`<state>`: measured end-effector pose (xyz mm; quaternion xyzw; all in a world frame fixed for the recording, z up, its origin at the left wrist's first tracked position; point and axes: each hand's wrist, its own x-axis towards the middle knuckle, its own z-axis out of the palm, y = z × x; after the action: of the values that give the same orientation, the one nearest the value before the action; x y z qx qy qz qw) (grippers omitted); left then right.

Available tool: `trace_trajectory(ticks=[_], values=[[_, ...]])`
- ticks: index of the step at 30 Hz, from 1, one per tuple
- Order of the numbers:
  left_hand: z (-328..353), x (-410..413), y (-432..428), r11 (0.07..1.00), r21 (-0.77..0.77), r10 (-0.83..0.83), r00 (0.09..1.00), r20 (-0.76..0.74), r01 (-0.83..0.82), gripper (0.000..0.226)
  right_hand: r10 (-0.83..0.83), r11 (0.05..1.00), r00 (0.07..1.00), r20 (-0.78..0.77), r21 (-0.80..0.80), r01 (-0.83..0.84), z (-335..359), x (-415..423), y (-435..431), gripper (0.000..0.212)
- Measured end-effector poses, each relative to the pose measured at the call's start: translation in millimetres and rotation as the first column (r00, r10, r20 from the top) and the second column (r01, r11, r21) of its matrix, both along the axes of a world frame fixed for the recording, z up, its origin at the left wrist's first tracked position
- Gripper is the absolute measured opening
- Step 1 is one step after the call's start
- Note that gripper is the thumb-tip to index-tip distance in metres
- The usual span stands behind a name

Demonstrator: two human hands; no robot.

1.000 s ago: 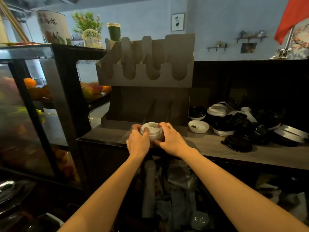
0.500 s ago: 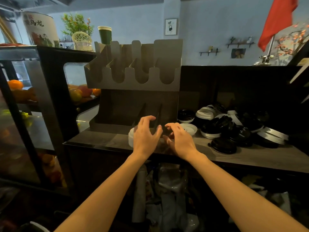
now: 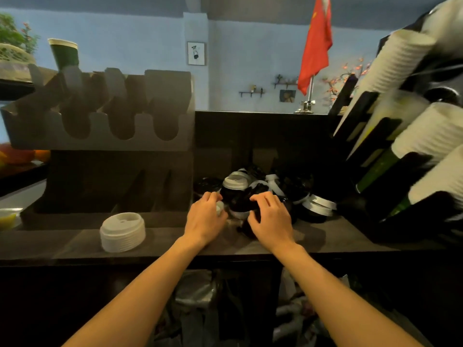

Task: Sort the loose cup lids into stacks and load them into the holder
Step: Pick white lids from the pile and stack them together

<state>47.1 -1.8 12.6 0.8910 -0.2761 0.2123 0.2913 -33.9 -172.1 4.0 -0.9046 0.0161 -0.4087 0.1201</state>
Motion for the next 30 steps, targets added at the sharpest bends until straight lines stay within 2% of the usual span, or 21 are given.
trace_trajectory(ticks=[2,5,7,10,13,15,17,20,25,28,30], values=[[-9,6,-4,0.995,0.091,0.048,0.999,0.026,-0.05,0.048,-0.035,0.998,0.999,0.025,0.047,0.034,0,4,-1,0.036],[-20,15,-6,0.966,0.231,0.12,0.993,0.008,-0.119,0.051,-0.109,0.994,0.99,-0.091,0.022,0.112,-3,13,-3,0.049],[-20,15,-6,0.946,0.289,0.157,0.988,-0.008,-0.148,0.046,-0.122,0.992,0.984,-0.13,-0.018,0.121,-7,17,-4,0.045],[-18,13,-7,0.961,0.244,0.128,0.991,0.027,-0.131,0.029,-0.047,0.992,0.996,-0.076,-0.123,0.037,-9,17,1,0.023],[-17,11,-7,0.976,0.196,0.091,0.994,0.054,-0.1,0.024,0.033,0.988,0.98,-0.198,-0.14,-0.061,-7,19,2,0.031],[-14,9,-8,0.989,0.132,0.061,0.997,0.045,-0.067,0.025,0.045,0.994,0.957,-0.287,-0.078,-0.07,-4,22,1,0.039],[-9,3,-6,0.999,-0.004,0.037,0.999,-0.016,-0.037,0.021,0.045,0.995,0.935,-0.351,-0.068,-0.073,-4,24,1,0.047],[-8,0,-2,0.981,-0.194,-0.006,0.994,-0.114,-0.016,0.013,0.02,0.994,0.93,-0.366,-0.089,-0.056,-4,25,2,0.053],[-9,10,4,0.866,-0.496,-0.077,0.967,-0.243,-0.056,0.021,0.036,0.998,0.917,-0.397,-0.033,-0.053,-5,26,3,0.053],[-9,12,9,0.811,-0.578,-0.108,0.949,-0.297,-0.088,0.03,0.057,0.998,0.906,-0.42,0.027,-0.05,-3,27,3,0.058],[-9,12,11,0.783,-0.614,-0.123,0.944,-0.305,-0.096,0.037,0.111,0.988,0.897,-0.428,0.142,-0.055,3,30,1,0.058]])
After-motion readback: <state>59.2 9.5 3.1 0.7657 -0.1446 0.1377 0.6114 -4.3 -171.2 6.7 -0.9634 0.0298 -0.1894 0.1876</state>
